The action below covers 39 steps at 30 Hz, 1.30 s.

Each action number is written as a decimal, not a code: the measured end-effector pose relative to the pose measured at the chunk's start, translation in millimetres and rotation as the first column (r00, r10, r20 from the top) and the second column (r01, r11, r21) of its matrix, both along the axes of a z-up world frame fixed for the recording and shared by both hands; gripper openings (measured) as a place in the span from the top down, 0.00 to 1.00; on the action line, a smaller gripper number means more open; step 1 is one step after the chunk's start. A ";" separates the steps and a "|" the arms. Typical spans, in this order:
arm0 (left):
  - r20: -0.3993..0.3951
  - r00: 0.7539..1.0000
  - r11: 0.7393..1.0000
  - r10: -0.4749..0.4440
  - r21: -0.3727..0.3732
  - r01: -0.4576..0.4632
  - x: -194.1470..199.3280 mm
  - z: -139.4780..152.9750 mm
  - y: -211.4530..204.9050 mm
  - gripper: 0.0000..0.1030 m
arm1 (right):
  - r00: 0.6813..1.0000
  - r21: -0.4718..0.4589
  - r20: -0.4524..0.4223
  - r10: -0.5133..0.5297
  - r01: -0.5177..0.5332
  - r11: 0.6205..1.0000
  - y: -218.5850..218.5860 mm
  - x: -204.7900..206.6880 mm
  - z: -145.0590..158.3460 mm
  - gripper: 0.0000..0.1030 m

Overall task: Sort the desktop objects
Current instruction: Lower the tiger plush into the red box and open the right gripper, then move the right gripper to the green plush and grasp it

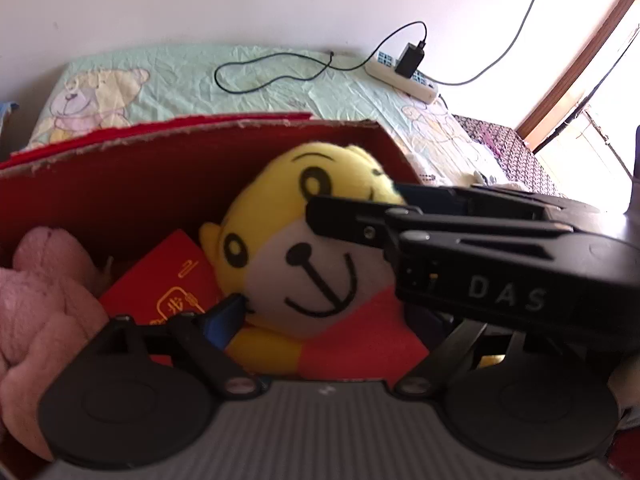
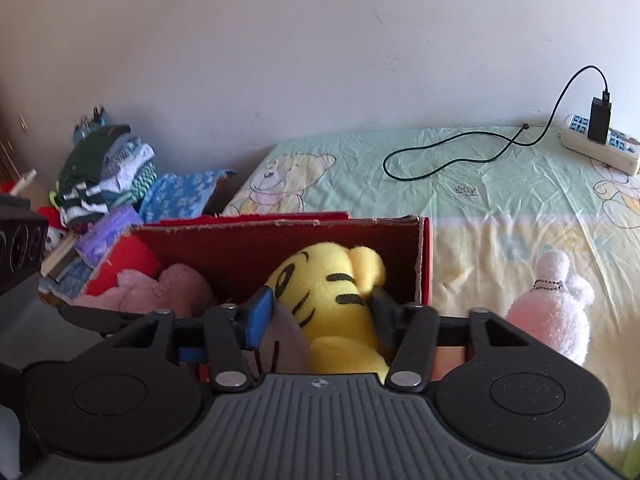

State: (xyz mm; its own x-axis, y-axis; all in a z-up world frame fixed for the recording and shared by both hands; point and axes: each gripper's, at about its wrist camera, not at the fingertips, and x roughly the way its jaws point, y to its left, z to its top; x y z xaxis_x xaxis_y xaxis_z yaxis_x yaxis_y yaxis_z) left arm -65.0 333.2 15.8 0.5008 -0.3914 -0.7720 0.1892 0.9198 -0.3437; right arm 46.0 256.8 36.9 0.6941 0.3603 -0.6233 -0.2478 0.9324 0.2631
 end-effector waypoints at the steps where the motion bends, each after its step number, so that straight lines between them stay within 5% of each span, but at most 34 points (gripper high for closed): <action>1: 0.003 1.000 1.000 -0.003 -0.003 0.003 -0.3 1.0 -1.0 0.15 | 1.000 0.001 0.011 -0.001 0.001 1.000 0.6 -3.5 2.0 0.61; 4: 0.037 0.999 1.000 -0.021 0.006 0.020 -0.6 8.0 -9.7 0.15 | 0.998 -0.001 0.048 -0.026 0.026 1.000 -0.6 -16.5 13.1 0.66; 9: 0.129 0.989 0.990 -0.067 0.128 0.051 2.8 19.2 -39.9 0.14 | 0.984 -0.033 0.122 -0.132 0.137 0.990 -8.4 -33.2 26.6 0.66; 14: 0.014 0.999 0.994 -0.044 0.103 0.042 21.8 7.7 -34.4 0.19 | 0.983 -0.028 0.054 -0.176 0.177 0.984 -8.5 -11.9 13.3 0.64; 19: 0.022 0.999 0.988 -0.030 0.152 0.027 13.3 9.3 -35.7 0.20 | 0.985 -0.046 0.039 -0.165 0.167 0.985 -4.6 -4.7 7.4 0.63; 25: 0.028 0.999 0.996 0.028 0.079 -0.030 -1.9 16.5 -16.9 0.15 | 0.985 -0.003 0.075 -0.153 0.153 0.988 -8.0 -16.1 10.9 0.48; 29: 0.092 0.991 0.988 0.092 0.116 -0.103 -17.4 28.6 -8.5 0.15 | 0.975 0.070 0.131 -0.180 0.172 0.983 -21.7 -34.0 19.9 0.38; 33: 0.154 0.979 0.980 0.131 0.128 -0.151 -33.6 42.6 -10.3 0.17 | 0.972 0.135 0.144 -0.184 0.164 0.977 -40.8 -50.0 23.0 0.41; 39: 0.270 0.960 0.981 0.068 0.156 -0.113 -57.3 69.8 -47.7 0.21 | 0.971 0.261 0.073 -0.226 0.200 0.944 -88.6 -72.4 15.9 0.61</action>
State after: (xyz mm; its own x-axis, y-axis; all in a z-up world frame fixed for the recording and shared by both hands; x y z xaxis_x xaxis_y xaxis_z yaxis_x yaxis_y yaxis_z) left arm -122.3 285.5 85.6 0.7220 -0.2106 -0.6591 0.1651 0.9775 -0.1315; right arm -26.4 168.2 52.7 0.8259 0.3324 -0.4554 -0.0877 0.8737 0.4786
